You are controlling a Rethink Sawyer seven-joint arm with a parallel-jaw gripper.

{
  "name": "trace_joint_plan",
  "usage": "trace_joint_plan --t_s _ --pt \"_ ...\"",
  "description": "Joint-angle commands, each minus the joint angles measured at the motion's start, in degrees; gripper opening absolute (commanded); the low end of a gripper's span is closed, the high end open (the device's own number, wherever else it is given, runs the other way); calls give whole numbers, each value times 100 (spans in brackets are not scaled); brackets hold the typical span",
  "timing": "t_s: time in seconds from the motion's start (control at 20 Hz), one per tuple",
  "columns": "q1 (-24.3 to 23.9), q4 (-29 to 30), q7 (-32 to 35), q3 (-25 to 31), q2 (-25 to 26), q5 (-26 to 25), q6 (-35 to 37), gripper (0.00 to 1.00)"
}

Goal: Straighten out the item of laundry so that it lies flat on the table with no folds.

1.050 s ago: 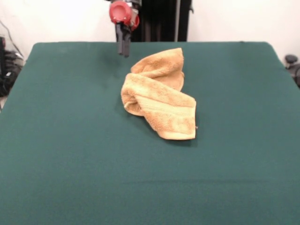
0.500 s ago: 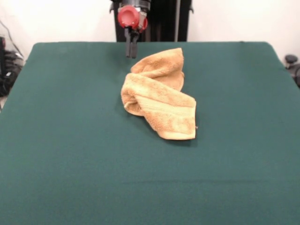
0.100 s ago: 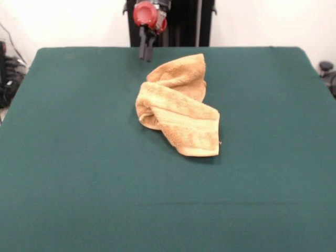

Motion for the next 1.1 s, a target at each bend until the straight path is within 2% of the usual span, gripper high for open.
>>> trace_joint_plan --t_s 0.05,0.45,0.85,1.1 --pt "212 -12 1365 -36 155 593 -526 100" --pt "-112 -84 1578 133 -11 86 -249 100" --pt "-319 214 1763 301 -643 -189 240 100" --pt "-467 187 1760 391 -495 -280 101 100"
